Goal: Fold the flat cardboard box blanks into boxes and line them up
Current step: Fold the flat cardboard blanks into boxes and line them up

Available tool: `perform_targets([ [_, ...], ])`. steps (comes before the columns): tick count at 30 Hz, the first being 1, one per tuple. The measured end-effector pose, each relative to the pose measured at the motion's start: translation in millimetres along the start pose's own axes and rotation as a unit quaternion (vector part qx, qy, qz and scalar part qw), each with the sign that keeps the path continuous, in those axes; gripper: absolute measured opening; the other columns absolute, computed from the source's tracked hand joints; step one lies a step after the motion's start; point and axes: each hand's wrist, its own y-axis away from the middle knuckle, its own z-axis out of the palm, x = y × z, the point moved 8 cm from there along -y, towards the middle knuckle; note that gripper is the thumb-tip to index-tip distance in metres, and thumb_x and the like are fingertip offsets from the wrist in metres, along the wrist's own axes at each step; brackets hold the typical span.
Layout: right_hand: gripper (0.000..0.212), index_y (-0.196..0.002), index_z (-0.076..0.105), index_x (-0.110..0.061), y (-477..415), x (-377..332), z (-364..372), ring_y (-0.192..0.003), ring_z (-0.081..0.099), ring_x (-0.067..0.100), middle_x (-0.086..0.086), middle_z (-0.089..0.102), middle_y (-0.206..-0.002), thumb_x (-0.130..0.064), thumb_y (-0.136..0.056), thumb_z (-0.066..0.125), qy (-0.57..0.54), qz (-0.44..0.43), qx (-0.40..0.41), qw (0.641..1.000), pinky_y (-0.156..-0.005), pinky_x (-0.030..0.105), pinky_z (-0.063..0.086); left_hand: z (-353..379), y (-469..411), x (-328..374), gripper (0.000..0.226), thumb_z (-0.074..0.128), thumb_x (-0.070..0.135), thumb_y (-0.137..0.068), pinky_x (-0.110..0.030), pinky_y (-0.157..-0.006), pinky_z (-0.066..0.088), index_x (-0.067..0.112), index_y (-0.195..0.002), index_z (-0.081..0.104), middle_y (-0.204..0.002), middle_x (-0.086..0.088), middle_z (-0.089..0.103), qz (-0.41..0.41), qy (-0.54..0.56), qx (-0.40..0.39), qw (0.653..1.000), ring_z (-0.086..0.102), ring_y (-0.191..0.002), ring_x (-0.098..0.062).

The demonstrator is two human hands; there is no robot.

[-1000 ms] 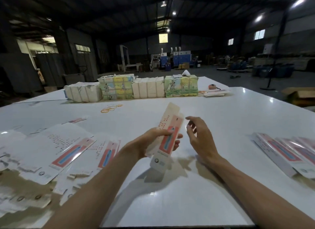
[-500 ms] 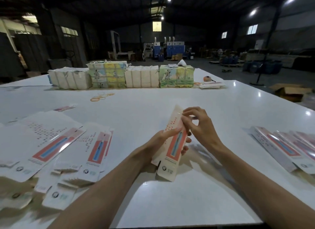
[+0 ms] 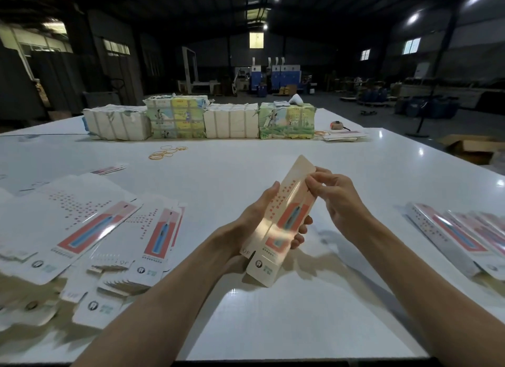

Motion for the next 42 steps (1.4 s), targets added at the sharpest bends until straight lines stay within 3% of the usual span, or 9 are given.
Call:
perform_targets([
  [8, 0.032, -0.109, 0.068, 0.015, 5, -7, 8, -0.101, 0.064, 0.029, 0.018, 0.066, -0.111, -0.015, -0.101, 0.062, -0.047, -0.020, -0.031, 0.998, -0.096, 0.038, 0.054, -7, -9, -10, 0.075, 0.038, 0.083, -0.093, -0.028, -0.060, 0.055, 0.012, -0.106, 0.061, -0.087, -0.005, 0.062, -0.010, -0.004, 0.063, 0.998, 0.061, -0.068, -0.018],
  [11, 0.027, -0.122, 0.067, 0.001, 10, -10, 13, -0.114, 0.065, 0.029, 0.008, 0.069, -0.121, -0.015, -0.101, 0.065, -0.002, -0.048, -0.004, 0.999, -0.104, 0.045, 0.055, -7, -11, -13, 0.071, 0.041, 0.082, -0.090, -0.023, -0.053, 0.050, 0.014, -0.102, 0.057, -0.079, -0.001, 0.057, -0.001, 0.057, 0.050, 0.997, 0.054, -0.060, -0.013],
  [15, 0.060, -0.149, 0.046, -0.030, 17, -5, 24, -0.123, 0.068, 0.027, 0.004, 0.067, -0.139, -0.032, -0.094, 0.070, 0.008, -0.041, -0.016, 0.999, -0.106, 0.046, 0.053, -14, -5, -3, 0.062, 0.045, 0.074, -0.097, -0.022, -0.053, 0.051, 0.013, -0.105, 0.051, -0.073, -0.003, 0.055, 0.038, 0.204, 0.034, 0.978, 0.053, -0.053, -0.012],
  [24, 0.065, -0.153, 0.034, -0.046, 26, 1, 40, -0.112, 0.073, 0.026, 0.004, 0.076, -0.109, -0.036, -0.100, 0.069, 0.074, -0.086, -0.054, 0.992, -0.099, 0.041, 0.058, -23, 0, -10, 0.080, 0.042, 0.080, -0.095, -0.042, -0.076, 0.063, 0.014, -0.137, 0.059, -0.102, -0.018, 0.075, 0.049, 0.083, 0.148, 0.984, 0.077, -0.088, -0.036],
  [28, 0.070, -0.150, 0.038, -0.050, 25, -4, 37, -0.108, 0.073, 0.014, -0.007, 0.075, -0.109, -0.050, -0.090, 0.072, 0.115, -0.076, -0.041, 0.990, -0.079, 0.019, 0.060, -38, 6, 9, 0.051, 0.048, 0.061, -0.105, -0.051, -0.079, 0.066, 0.058, -0.148, 0.022, -0.113, 0.000, 0.077, 0.163, -0.056, 0.270, 0.947, 0.080, -0.089, -0.031],
  [30, 0.069, -0.148, 0.040, -0.051, 23, -4, 36, -0.109, 0.071, 0.010, -0.010, 0.072, -0.118, -0.054, -0.087, 0.072, 0.126, -0.059, -0.043, 0.989, -0.073, 0.015, 0.058, -37, 10, 22, 0.047, 0.046, 0.059, -0.106, -0.041, -0.076, 0.067, 0.075, -0.143, 0.023, -0.138, 0.020, 0.061, 0.220, -0.119, 0.277, 0.928, 0.079, -0.098, -0.017],
  [32, 0.069, -0.150, 0.042, -0.047, 22, -4, 35, -0.107, 0.072, 0.010, -0.008, 0.074, -0.114, -0.051, -0.090, 0.074, 0.130, -0.055, -0.051, 0.989, -0.072, 0.013, 0.057, -29, 7, 26, 0.041, 0.043, 0.063, -0.104, -0.046, -0.080, 0.066, 0.078, -0.141, 0.031, -0.152, 0.014, 0.052, 0.222, -0.115, 0.247, 0.936, 0.077, -0.108, -0.022],
  [38, 0.067, -0.152, 0.043, -0.051, 20, 6, 34, -0.103, 0.072, 0.003, -0.012, 0.072, -0.101, -0.047, -0.092, 0.074, 0.115, -0.021, -0.066, 0.991, -0.065, 0.022, 0.060, -11, -4, 15, 0.110, 0.086, 0.042, -0.078, -0.047, -0.093, 0.063, 0.070, -0.149, 0.007, -0.160, 0.012, 0.033, 0.177, -0.157, 0.178, 0.955, 0.064, -0.127, -0.029],
  [42, 0.061, -0.147, 0.048, -0.048, 19, 8, 36, -0.101, 0.075, 0.014, -0.005, 0.072, -0.098, -0.041, -0.093, 0.075, 0.104, -0.021, -0.071, 0.992, -0.069, 0.029, 0.063, -16, -4, 13, 0.112, 0.089, 0.028, -0.071, -0.037, -0.080, 0.065, 0.067, -0.146, 0.017, -0.145, 0.008, 0.044, 0.168, -0.107, 0.185, 0.962, 0.068, -0.115, -0.027],
])
